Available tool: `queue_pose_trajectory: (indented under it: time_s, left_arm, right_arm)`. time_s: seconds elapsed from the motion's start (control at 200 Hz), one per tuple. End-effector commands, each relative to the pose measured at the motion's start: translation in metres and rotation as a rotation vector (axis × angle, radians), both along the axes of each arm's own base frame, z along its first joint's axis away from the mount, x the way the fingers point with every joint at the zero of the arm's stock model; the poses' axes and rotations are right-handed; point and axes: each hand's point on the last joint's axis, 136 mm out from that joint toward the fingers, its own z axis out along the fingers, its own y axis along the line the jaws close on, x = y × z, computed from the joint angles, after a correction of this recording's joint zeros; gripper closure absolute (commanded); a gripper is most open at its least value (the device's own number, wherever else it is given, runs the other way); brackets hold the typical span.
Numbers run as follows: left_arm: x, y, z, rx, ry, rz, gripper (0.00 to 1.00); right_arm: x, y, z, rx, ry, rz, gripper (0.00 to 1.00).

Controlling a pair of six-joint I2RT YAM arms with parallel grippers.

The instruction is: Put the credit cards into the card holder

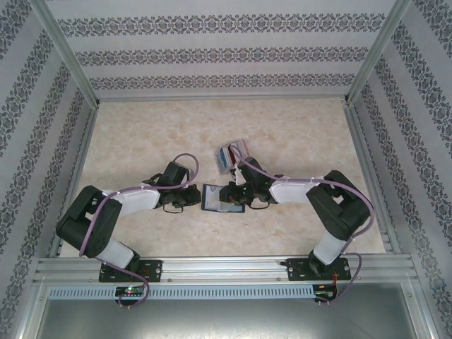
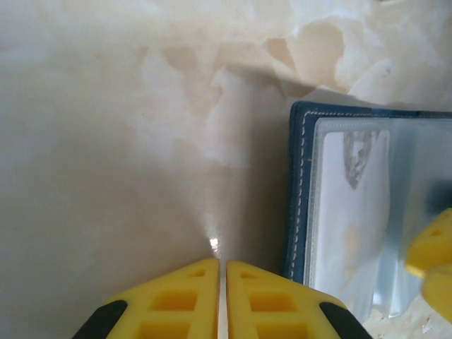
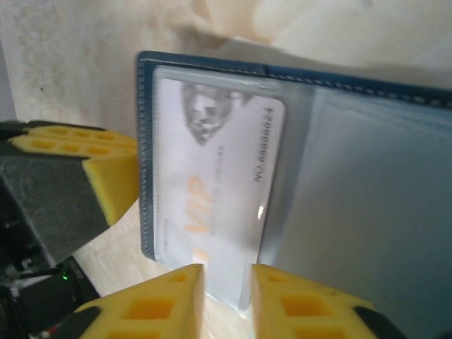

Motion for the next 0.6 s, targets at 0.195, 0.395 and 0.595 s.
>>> queue_pose_trajectory:
  time_s: [0.195, 0.395, 0.595]
  left_arm:
    - [0.001, -0.002, 0.010, -0.004, -0.018, 0.019, 0.88]
    - [0.004, -0.010, 0.009, -0.040, -0.011, 0.009, 0.87]
    - [0.002, -0.011, 0.007, -0.041, -0.004, 0.003, 0.87]
  right_arm:
    - [-0.013, -0.043, 0.011, -0.138, -0.109, -0.083, 0.59]
    - [-0.020, -0.049, -0.005, -0.177, -0.083, -0.084, 0.53]
    - [-0.016, -0.039, -0.017, -0.172, -0.062, -0.067, 0.57]
